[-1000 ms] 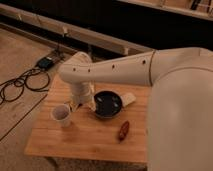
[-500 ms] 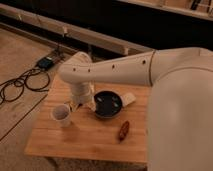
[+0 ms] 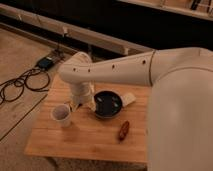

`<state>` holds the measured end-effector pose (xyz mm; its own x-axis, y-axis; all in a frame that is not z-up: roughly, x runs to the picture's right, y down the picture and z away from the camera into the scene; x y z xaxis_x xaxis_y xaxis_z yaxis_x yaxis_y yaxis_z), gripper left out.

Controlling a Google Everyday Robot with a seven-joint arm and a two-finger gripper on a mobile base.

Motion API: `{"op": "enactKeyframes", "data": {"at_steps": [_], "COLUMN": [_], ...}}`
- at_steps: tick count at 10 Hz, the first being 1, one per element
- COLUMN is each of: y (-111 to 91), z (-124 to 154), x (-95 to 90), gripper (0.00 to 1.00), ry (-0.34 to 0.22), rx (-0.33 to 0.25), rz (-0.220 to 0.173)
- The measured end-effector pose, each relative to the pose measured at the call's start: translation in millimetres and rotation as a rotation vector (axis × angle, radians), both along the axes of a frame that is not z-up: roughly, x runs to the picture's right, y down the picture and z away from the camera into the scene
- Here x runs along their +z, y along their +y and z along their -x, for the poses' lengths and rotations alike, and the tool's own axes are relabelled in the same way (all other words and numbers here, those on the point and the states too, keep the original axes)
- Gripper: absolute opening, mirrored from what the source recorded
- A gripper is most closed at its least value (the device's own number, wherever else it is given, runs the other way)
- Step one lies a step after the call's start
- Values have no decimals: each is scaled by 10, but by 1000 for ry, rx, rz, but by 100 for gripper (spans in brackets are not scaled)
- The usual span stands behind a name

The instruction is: Drag the pepper across the table

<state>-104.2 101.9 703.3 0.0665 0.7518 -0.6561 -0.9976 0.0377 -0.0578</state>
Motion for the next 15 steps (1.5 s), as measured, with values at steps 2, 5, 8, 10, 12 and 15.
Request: {"op": "enactKeyframes", "data": {"at_steps": [2, 5, 8, 10, 12, 15], "y": [0, 0, 0, 0, 0, 53], "z": [0, 0, 0, 0, 0, -249], "x": [0, 0, 0, 0, 0, 125], "gripper": [65, 65, 65, 65, 65, 65], "ry": [0, 0, 0, 0, 0, 44], "rx": [0, 0, 0, 0, 0, 18], "rz": [0, 0, 0, 0, 0, 8]}}
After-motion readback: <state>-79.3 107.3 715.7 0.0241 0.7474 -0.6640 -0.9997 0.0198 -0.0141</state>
